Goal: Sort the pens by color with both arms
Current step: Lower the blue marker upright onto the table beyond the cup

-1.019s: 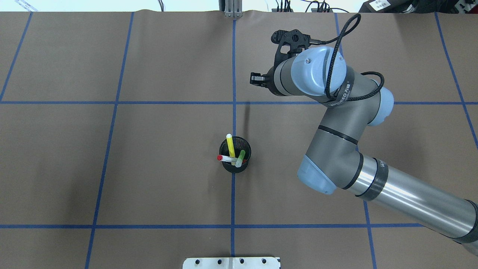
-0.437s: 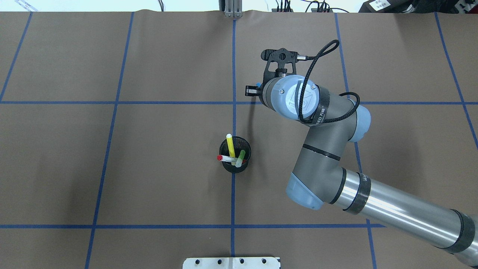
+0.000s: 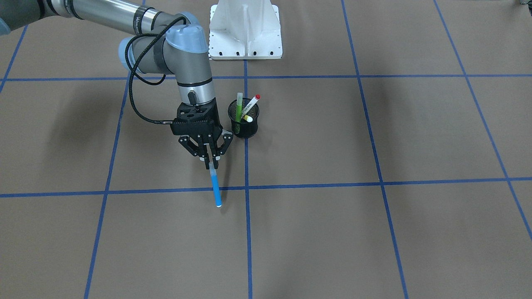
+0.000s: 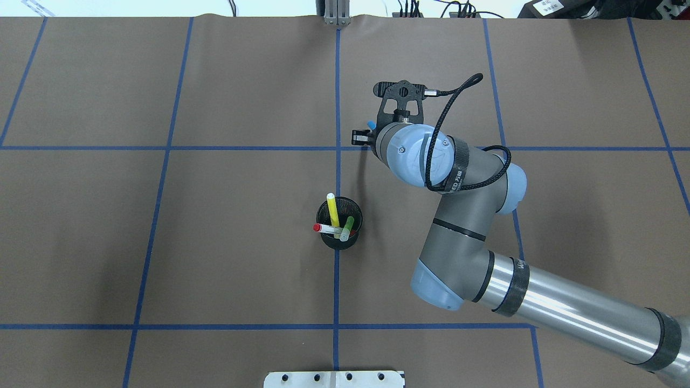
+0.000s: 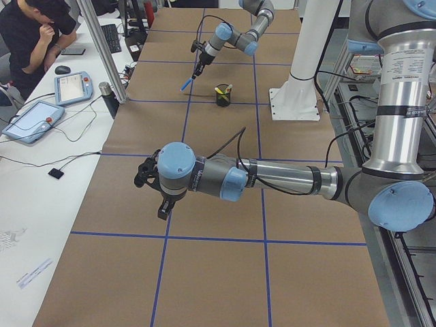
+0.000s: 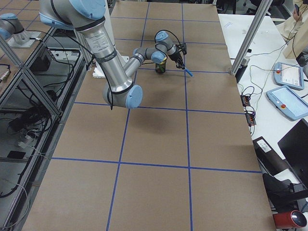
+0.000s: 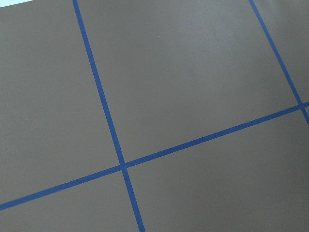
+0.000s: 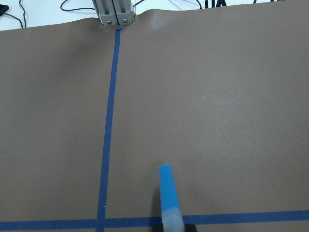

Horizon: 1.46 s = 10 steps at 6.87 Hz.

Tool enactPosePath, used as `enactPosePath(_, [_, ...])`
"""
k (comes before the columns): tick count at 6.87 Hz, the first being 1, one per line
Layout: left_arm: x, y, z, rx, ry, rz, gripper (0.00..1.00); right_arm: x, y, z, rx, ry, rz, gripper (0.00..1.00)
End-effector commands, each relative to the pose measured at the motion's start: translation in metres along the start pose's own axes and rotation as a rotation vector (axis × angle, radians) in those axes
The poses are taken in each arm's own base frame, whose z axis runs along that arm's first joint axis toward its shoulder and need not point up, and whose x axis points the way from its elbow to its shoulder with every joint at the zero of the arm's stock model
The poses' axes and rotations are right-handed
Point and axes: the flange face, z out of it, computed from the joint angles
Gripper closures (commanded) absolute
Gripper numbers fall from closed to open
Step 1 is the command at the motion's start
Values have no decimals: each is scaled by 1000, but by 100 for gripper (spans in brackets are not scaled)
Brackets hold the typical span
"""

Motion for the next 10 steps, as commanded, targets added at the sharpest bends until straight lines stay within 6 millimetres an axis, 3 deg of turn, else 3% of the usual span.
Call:
enactPosePath(1, [19,-13,14,-20,15,-21,0,-1,2,2,-1,-13,-4,65])
enactPosePath(3, [129,-46,37,-57,77,-107,0,-3,2,0,-21,-22,-16,59])
enactPosePath(5, [209,-73,51,-89,151,-151,0,-3,2,-3,-70,-41,-16,32])
enactPosePath(6, [240,-89,55,-101,184,-159,0,7,-6,-2,-141,-53,-19,27])
enactPosePath(10, [398,-141,94,-194,284,-219,1,98,-97,-13,-399,-132,1,22])
